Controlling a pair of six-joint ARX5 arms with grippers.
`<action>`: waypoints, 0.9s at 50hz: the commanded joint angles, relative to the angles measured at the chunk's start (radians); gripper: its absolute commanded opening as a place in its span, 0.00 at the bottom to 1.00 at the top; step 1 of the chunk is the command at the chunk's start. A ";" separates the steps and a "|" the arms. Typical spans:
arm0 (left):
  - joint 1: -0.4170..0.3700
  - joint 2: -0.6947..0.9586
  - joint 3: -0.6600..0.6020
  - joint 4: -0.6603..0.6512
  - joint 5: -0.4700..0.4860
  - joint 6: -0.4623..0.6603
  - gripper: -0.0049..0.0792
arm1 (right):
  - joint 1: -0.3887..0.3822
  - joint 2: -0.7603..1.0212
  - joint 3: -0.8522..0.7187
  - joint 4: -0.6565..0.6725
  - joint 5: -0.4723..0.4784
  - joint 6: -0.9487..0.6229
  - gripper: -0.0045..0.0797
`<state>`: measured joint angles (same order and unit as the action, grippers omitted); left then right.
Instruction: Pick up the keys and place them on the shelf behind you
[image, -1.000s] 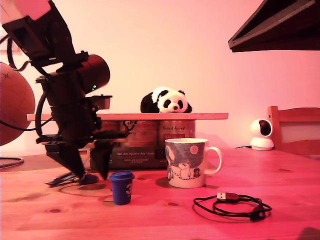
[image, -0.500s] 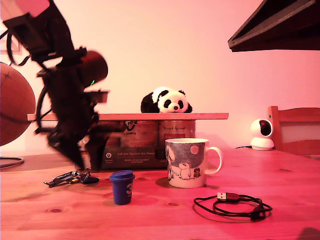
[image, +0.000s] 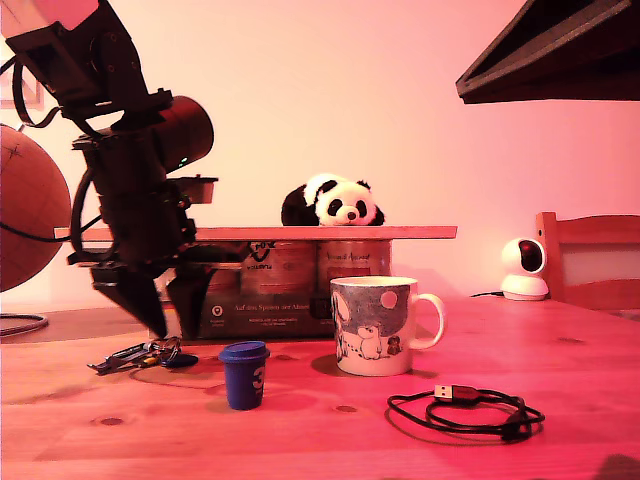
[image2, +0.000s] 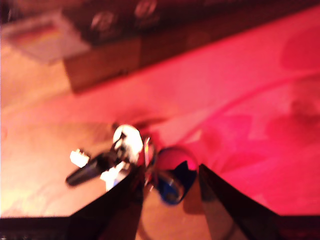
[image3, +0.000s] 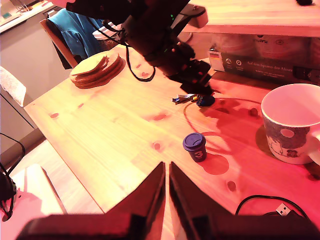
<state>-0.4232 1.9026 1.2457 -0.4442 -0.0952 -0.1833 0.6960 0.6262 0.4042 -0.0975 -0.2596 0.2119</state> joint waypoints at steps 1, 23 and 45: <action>0.005 0.034 -0.005 0.001 0.007 -0.011 0.42 | 0.006 0.004 0.004 0.010 -0.004 -0.002 0.04; 0.008 0.045 -0.005 -0.001 0.054 -0.027 0.33 | 0.006 0.004 0.004 0.010 -0.004 -0.002 0.04; 0.010 0.056 -0.005 0.005 0.053 -0.022 0.21 | 0.006 0.004 0.004 0.010 -0.004 -0.002 0.04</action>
<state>-0.4164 1.9358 1.2457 -0.4450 -0.0444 -0.2039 0.6960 0.6262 0.4042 -0.0975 -0.2596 0.2119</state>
